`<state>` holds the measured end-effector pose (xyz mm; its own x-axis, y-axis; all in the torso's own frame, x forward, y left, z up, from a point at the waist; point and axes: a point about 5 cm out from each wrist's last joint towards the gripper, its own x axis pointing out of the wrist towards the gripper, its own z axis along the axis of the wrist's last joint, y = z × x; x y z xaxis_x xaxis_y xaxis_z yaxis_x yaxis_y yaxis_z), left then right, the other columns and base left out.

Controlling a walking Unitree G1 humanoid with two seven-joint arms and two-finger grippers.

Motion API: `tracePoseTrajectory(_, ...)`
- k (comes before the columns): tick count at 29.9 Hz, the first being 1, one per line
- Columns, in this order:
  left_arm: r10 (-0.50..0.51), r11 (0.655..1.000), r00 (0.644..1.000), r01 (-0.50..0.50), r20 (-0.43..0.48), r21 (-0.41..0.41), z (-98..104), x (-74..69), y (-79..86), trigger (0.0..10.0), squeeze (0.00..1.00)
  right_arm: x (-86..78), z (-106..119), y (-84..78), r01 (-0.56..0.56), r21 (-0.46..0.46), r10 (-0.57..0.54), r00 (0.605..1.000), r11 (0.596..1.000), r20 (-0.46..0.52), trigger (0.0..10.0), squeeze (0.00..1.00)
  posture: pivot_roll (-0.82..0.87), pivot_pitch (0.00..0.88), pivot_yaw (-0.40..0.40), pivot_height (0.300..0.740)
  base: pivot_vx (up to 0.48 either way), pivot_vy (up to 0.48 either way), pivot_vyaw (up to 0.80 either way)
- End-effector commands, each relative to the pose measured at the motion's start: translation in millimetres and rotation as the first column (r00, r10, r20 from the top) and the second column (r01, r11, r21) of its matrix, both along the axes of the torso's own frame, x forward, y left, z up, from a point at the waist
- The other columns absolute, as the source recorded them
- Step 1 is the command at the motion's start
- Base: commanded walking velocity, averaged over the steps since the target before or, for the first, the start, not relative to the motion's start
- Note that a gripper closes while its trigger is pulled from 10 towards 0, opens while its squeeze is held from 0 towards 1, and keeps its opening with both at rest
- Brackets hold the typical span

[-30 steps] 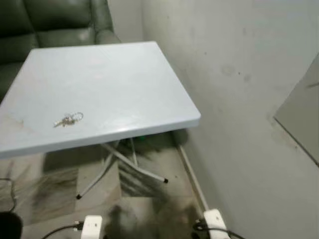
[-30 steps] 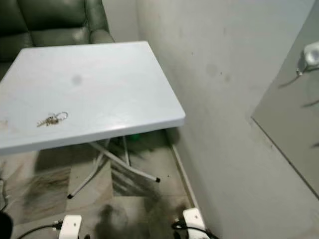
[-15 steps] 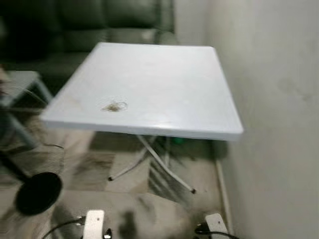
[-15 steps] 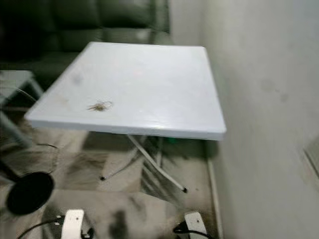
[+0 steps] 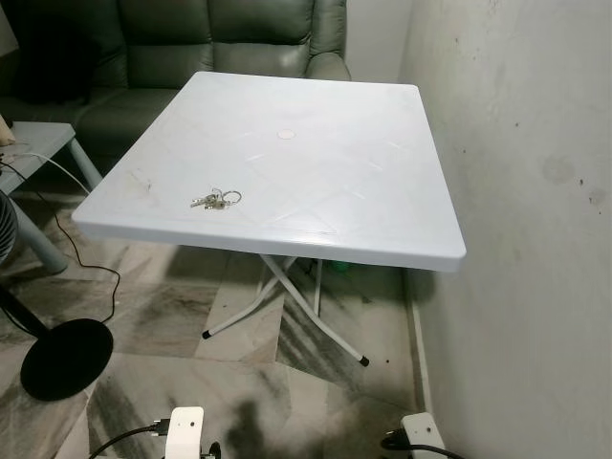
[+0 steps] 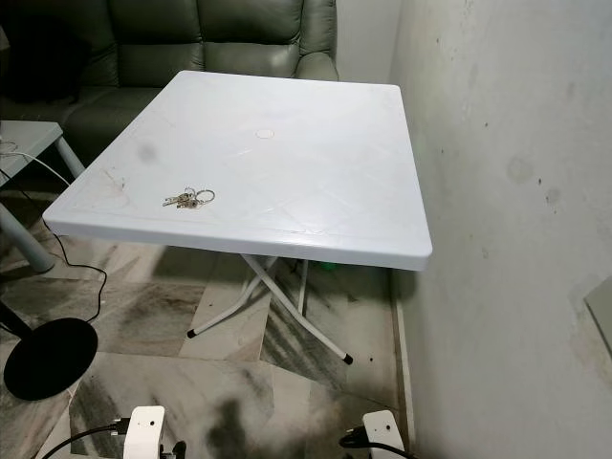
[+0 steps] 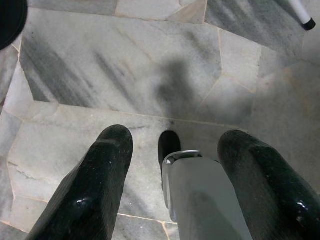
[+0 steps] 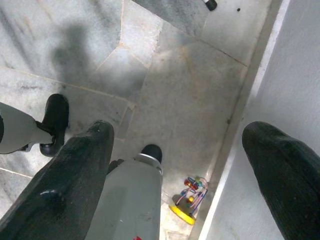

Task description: Hang keys on a hook

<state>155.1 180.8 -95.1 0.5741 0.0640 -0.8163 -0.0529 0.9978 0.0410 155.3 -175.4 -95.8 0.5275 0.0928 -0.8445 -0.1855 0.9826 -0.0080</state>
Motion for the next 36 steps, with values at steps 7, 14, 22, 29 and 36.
tracePoseTrajectory(7, 0.001, 1.0, 1.0, -0.001, -0.016, -0.006, -1.5, -4.0, 2.6, 10.0, 0.0, 1.1, 0.4, 1.2, -0.003, 0.007, 0.003, 1.0, 1.0, 0.002, 10.0, 0.0, -0.07, 0.0, -0.004, 0.74, 0.0, 0.206, 0.0)
tracePoseTrajectory(14, -0.004, 1.0, 1.0, 0.004, -0.018, -0.007, -1.8, -4.7, 1.5, 10.0, 0.0, 0.4, 0.2, 0.2, -0.008, 0.0, 0.008, 1.0, 1.0, 0.001, 10.0, 0.0, -0.08, 0.0, -0.009, 0.74, 0.0, 0.48, 0.0)
tracePoseTrajectory(22, -0.008, 1.0, 1.0, 0.007, -0.019, -0.011, -2.3, -5.3, -0.4, 10.0, 0.0, -0.4, 0.0, -0.7, -0.016, -0.008, 0.016, 1.0, 1.0, -0.001, 10.0, 0.0, -0.08, 0.0, -0.01, 0.74, 0.0, 0.48, 0.0)
tracePoseTrajectory(29, -0.006, 1.0, 1.0, 0.006, -0.02, -0.011, -2.3, -5.4, -0.4, 10.0, 0.0, -0.6, -0.2, -0.5, -0.02, -0.01, 0.02, 1.0, 1.0, -0.002, 10.0, 0.0, -0.08, 0.0, -0.011, 0.74, 0.0, 0.48, 0.0)
tracePoseTrajectory(36, -0.003, 1.0, 1.0, 0.003, -0.021, -0.007, -2.4, -5.9, 0.7, 10.0, 0.0, -1.1, -0.3, -0.3, -0.021, -0.01, 0.021, 1.0, 1.0, -0.002, 10.0, 0.0, -0.08, 0.0, -0.013, 0.74, 0.0, 0.48, 0.0)
